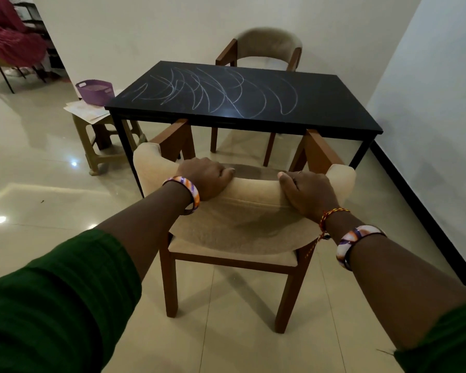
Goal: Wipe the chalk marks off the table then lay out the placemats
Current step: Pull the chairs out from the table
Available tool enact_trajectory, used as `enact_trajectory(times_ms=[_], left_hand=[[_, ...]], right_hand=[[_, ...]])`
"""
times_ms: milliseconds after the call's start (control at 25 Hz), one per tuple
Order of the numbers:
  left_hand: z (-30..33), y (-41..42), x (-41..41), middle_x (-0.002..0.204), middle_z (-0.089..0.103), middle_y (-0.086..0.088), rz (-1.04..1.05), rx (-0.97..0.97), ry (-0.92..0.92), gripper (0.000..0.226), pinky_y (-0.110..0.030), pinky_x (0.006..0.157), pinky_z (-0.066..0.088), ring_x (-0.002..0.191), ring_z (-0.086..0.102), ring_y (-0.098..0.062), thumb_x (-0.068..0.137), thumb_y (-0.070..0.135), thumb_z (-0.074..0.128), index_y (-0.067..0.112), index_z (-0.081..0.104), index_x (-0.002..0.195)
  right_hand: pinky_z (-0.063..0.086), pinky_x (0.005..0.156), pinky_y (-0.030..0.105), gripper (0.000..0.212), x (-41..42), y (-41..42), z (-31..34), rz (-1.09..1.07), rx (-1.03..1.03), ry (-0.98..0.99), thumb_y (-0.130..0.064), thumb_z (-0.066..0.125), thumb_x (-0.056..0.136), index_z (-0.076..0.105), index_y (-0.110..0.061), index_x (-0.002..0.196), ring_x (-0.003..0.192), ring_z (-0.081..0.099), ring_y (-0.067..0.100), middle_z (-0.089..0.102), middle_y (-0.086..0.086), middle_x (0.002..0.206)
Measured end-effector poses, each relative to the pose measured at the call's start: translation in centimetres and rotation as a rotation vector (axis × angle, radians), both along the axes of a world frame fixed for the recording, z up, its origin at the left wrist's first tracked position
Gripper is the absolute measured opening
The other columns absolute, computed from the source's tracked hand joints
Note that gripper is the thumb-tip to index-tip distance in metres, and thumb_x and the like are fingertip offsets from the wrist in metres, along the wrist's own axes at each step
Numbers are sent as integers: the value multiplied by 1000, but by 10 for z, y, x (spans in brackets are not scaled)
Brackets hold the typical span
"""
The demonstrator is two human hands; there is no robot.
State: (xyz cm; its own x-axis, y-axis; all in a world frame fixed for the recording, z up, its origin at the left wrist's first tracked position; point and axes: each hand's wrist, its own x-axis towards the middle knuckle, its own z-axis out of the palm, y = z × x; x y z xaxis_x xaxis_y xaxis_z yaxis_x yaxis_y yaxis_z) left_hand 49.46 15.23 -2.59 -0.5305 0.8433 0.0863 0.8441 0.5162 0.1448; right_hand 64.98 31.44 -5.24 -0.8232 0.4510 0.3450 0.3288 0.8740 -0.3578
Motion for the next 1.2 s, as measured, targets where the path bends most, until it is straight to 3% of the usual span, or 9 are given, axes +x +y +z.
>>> enact_trajectory(times_ms=[80,200,440,600,720,880,1080,1200], left_hand=[[5,14,17,81,62,-5,-123,-70,-16,59,-25,57,36,72,56,-19,94,56,23,15,65,105],[13,46,47,85,55,0,-249,-148,1,57,-25,62,37,76,53,-16,89,62,35,15,59,109],[4,118,89,112,61,-6,-311,-227,-185,65,-25,74,50,95,60,-20,78,54,63,12,49,126],[-2,186,110,94,54,-4,-319,-249,-289,46,-24,70,45,85,53,-17,84,41,60,10,54,117],[-18,243,116,100,57,-6,-222,-207,-295,42,-29,79,50,88,55,-20,82,34,64,12,55,117],[-38,298,114,106,61,-9,-55,-213,-264,38,-30,80,49,90,57,-21,81,28,64,10,57,114],[-50,342,103,102,63,-7,129,-219,-319,34,-26,75,48,85,55,-17,78,30,68,12,62,107],[-55,358,95,105,62,-8,196,-185,-327,39,-28,81,53,91,60,-20,80,24,66,12,59,116]], right_hand=[[43,80,36,77,10,11,-2,8,-2,16,-55,11,83,69,-6,94,71,58,23,66,11,74],[43,87,40,58,23,35,-8,-52,-107,23,-42,22,88,67,-6,94,78,53,18,61,4,79],[32,96,33,59,34,89,-21,-104,-253,-25,-39,20,84,62,-8,112,118,45,23,58,13,123],[22,110,33,65,32,142,-32,-20,-299,-121,-40,15,85,52,-8,129,134,32,24,43,16,141],[18,114,32,59,24,184,-37,33,-369,-236,-42,16,94,39,-13,140,141,24,23,32,12,151],[20,117,32,44,20,229,-52,172,-592,-236,-33,24,102,27,-27,146,143,22,19,20,-1,156],[25,115,41,45,-1,280,-57,368,-407,-394,-31,23,103,21,-32,147,141,28,23,11,-8,158],[11,117,45,46,-15,296,-57,406,-265,-455,-31,22,103,16,-33,149,144,19,22,9,-9,158]])
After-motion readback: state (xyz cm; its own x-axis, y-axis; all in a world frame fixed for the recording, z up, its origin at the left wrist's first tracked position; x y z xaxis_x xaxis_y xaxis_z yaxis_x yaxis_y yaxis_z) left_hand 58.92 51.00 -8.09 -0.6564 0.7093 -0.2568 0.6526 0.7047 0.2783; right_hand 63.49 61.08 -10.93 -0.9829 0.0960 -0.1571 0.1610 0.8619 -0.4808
